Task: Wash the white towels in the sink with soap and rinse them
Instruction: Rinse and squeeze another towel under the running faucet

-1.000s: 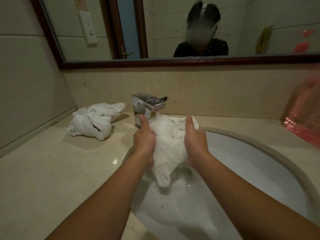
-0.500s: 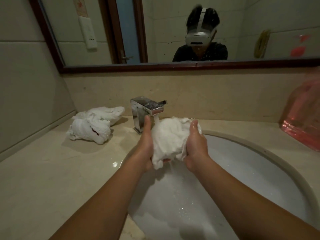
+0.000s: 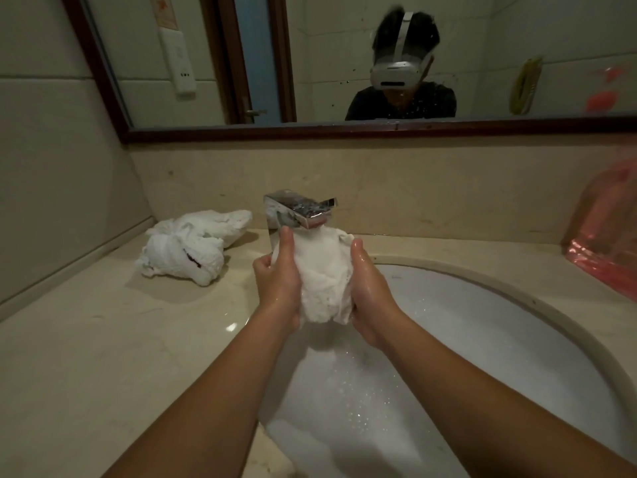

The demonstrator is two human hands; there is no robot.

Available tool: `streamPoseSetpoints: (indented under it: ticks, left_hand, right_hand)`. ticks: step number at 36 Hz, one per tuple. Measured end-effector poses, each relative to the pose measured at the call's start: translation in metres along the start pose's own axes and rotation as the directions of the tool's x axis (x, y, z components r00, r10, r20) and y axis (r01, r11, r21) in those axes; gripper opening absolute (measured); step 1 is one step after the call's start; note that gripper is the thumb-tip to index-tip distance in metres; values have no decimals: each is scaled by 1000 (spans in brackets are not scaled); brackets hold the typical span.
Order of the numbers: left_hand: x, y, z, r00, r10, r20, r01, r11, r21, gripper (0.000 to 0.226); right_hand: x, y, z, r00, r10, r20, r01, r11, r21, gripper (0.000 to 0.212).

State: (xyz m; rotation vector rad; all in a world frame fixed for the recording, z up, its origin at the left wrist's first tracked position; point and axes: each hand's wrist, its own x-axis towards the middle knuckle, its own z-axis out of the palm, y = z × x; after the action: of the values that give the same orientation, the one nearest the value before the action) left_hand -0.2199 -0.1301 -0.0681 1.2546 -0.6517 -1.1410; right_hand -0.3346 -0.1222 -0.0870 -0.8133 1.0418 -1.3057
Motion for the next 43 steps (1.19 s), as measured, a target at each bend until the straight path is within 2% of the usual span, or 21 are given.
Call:
streamPoseSetpoints:
  ticks: [2, 5, 8, 11, 13, 14, 18, 20, 23, 25, 30, 34, 41, 43]
  left_hand:
    - [0, 0, 1, 1000, 26, 4, -26, 999, 32, 73]
    - [3, -3, 2, 996, 47, 77, -49, 998, 34, 108]
    - [7, -7, 2, 997, 47, 68, -50, 998, 44, 121]
    - [-3, 0, 4, 994, 98, 42, -101, 991, 84, 94]
    - [-3, 2, 3, 995, 99, 25, -101, 993, 65, 94]
    - [-2, 2, 2, 996, 91, 18, -92, 994, 57, 93]
    - [2, 1, 1, 996, 87, -7, -87, 996, 33, 53]
    - [2, 0, 1, 995, 98, 0, -98, 995, 22, 60]
    - [-1, 1, 0, 993, 115, 21, -115, 993, 1, 94]
    - [-2, 0, -1, 990, 131, 45, -131, 991, -2, 103]
    - [-2, 0, 0, 988, 148, 53, -150, 988, 31, 100]
    - [1, -3, 1, 986, 155, 62, -160, 984, 78, 77]
    - [5, -6, 0, 981, 173, 92, -180, 981, 78, 104]
    - [8, -8, -1, 980, 177, 88, -183, 980, 76, 105]
  right_hand:
    - [1, -1, -1, 999, 30, -14, -30, 999, 32, 62]
    - [6, -7, -1, 995, 64, -73, -58, 995, 83, 66]
    - [8, -10, 3, 984, 122, -126, -102, 982, 157, 70]
    - [4, -10, 10, 973, 133, -189, -99, 978, 181, 62]
    - [1, -10, 17, 969, 123, -212, -90, 983, 158, 58]
    - [1, -9, 20, 971, 112, -210, -86, 988, 129, 62]
    - [11, 5, 16, 975, 14, -224, -19, 1000, -18, 86]
    - [6, 6, 15, 980, 7, -200, -18, 998, -52, 83]
    - [2, 7, 12, 984, 31, -177, -34, 999, -14, 68]
    - [3, 8, 10, 985, 37, -167, -37, 999, 5, 65]
    - [4, 7, 7, 987, 28, -156, -21, 999, 49, 62]
    - [3, 7, 7, 990, 25, -141, -17, 998, 60, 61]
    - [3, 9, 6, 987, 42, -157, -37, 999, 34, 70]
    - [3, 10, 8, 987, 29, -160, -24, 999, 36, 79]
